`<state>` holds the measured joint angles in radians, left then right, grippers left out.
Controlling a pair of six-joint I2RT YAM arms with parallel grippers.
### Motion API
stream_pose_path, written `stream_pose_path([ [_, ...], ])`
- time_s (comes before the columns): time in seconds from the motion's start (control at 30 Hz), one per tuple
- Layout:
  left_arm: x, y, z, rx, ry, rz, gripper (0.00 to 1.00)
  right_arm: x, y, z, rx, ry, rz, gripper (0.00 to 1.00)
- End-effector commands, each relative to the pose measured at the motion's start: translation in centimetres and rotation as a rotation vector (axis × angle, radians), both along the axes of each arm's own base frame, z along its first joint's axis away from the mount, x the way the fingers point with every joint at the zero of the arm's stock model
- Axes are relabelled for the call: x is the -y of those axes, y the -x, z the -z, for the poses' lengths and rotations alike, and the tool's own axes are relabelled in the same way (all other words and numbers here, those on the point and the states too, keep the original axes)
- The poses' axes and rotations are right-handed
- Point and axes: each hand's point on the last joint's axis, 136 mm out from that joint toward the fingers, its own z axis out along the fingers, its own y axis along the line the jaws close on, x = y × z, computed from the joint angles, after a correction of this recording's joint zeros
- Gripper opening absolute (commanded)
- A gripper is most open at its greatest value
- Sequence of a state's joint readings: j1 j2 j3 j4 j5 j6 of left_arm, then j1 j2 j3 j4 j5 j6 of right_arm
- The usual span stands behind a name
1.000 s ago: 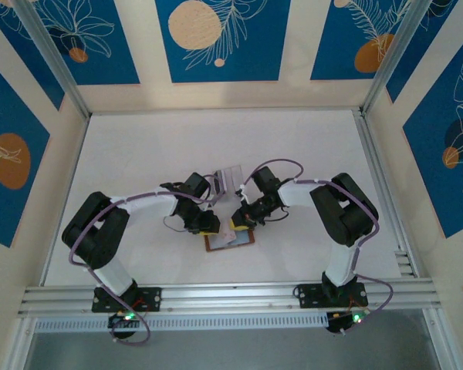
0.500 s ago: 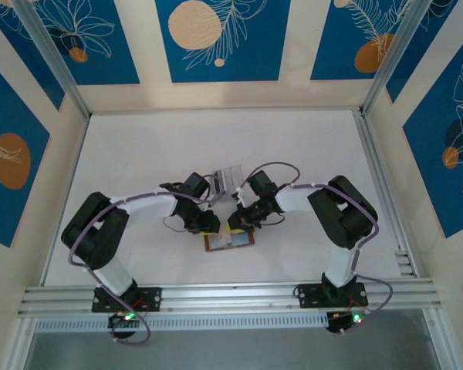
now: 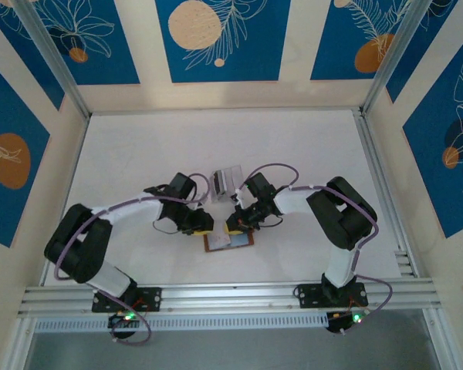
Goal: Put the credit cards into the card holder
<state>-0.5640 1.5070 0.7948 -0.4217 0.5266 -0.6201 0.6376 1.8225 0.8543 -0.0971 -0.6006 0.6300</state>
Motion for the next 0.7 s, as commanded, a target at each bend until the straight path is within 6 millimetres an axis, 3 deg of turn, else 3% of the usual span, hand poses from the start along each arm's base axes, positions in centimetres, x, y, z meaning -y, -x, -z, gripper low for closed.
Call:
stream_pose_path([
  [0.0,-1.2,0.9,0.5,-0.030,-0.024,-0.015,0.27,0.9,0.6,1.2,-0.014,0.065,0.022,0.00],
  [0.3,-1.6,2.2,3.3,-0.077,-0.058,-0.012,0.16,0.6,0.6,0.6,-0.009,0.059,0.036,0.00],
  [0.67,-0.5,2.8,5.3,-0.108,-0.057,0.005,0.16,-0.5,0.9,0.3,-0.011,0.054,0.046,0.00],
])
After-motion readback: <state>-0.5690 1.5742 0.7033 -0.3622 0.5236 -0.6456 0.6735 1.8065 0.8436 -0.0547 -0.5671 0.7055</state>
